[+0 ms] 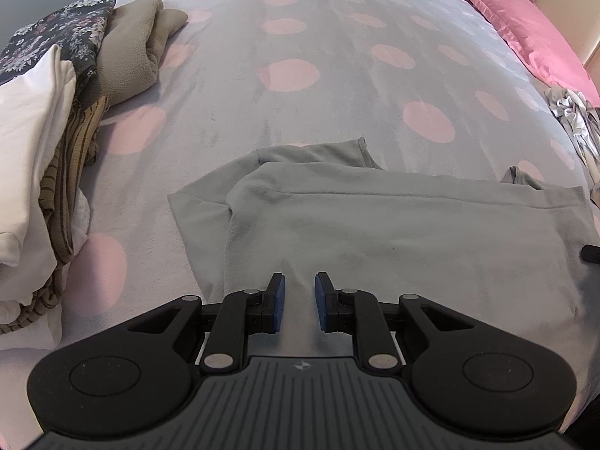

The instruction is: Fold clothes

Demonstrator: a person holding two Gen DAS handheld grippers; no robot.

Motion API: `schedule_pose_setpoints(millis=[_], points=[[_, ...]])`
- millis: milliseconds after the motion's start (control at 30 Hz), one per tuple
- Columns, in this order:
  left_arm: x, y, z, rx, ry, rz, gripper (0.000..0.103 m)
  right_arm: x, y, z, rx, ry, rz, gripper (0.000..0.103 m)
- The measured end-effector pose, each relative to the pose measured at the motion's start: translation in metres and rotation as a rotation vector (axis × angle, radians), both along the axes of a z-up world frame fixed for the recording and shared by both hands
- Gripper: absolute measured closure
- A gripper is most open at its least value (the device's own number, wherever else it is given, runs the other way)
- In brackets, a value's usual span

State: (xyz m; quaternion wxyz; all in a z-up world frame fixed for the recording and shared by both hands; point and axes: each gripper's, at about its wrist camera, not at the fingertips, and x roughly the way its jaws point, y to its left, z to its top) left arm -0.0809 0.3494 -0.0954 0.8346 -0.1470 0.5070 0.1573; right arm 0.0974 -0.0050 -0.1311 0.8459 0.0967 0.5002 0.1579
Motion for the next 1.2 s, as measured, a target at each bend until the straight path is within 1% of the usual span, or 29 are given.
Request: schedule_pose_setpoints(millis=[200, 400, 633, 800, 867, 933, 1033, 1200], points=[[-0.006, 0.002, 0.011, -0.006, -0.031, -0.008, 0.087, -0.006, 0.02, 0.029, 0.112, 0.014, 0.027, 0.092], [-0.01, 0.007, 0.018, -0.019, -0.056, -0.002, 0.087, -0.015, 0.051, 0.054, 0.238, 0.045, 0.056, 0.092], [-0.018, 0.017, 0.026, -0.051, -0.108, 0.013, 0.087, -0.023, 0.114, 0.06, 0.343, 0.103, 0.141, 0.092], [-0.025, 0.026, 0.027, -0.063, -0.115, 0.041, 0.087, -0.032, 0.169, 0.053, 0.384, 0.133, 0.22, 0.092], [-0.028, 0.031, 0.027, -0.068, -0.121, 0.053, 0.087, -0.036, 0.19, 0.048, 0.39, 0.152, 0.25, 0.092], [-0.03, 0.036, 0.028, -0.062, -0.123, 0.065, 0.087, -0.041, 0.212, 0.041, 0.375, 0.158, 0.285, 0.093], [-0.033, 0.044, 0.029, -0.041, -0.114, 0.089, 0.087, -0.047, 0.24, 0.028, 0.306, 0.158, 0.324, 0.093], [-0.037, 0.053, 0.027, -0.041, -0.106, 0.117, 0.087, -0.05, 0.261, 0.004, 0.246, 0.18, 0.352, 0.092]])
